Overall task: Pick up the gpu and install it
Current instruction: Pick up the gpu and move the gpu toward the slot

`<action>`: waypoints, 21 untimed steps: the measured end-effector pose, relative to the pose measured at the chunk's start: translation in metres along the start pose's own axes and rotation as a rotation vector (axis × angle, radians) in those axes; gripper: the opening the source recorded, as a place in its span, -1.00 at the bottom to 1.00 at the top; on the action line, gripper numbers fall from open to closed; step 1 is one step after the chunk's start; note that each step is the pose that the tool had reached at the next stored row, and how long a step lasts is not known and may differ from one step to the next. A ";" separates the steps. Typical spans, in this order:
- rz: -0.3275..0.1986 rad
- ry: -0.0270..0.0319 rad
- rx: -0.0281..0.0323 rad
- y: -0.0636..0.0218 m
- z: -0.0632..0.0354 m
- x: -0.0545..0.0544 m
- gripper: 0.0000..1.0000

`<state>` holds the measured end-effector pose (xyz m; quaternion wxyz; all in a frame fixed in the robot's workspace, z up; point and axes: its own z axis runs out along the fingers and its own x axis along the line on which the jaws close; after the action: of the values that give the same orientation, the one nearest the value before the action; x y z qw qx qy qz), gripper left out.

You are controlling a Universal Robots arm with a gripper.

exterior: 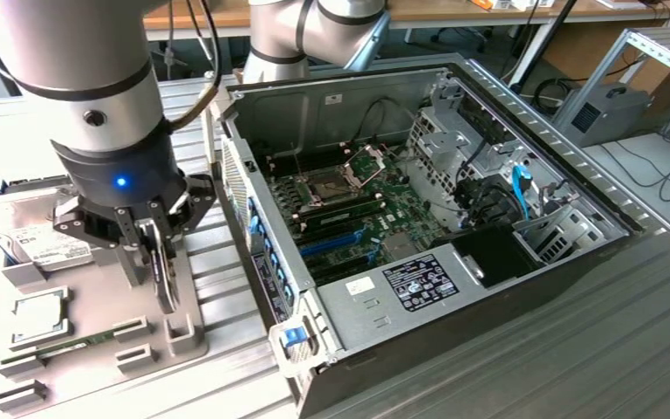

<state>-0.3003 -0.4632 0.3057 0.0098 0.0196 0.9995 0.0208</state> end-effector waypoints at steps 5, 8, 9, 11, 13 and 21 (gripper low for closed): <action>0.000 0.0000 0.0000 0.0006 -0.0137 0.000 -0.47; 0.000 -0.0001 -0.0001 0.0012 -0.0281 -0.001 -0.47; 0.000 0.0000 0.0001 0.0013 -0.0321 -0.001 -0.47; 0.000 -0.0001 0.0000 0.0017 -0.0397 -0.001 -0.47; 0.000 0.0000 0.0000 0.0019 -0.0455 -0.001 -0.47; 0.000 -0.0001 0.0000 0.0033 -0.0787 -0.001 -0.47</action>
<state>-0.3003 -0.4632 0.3845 0.0099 0.0196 0.9995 0.0208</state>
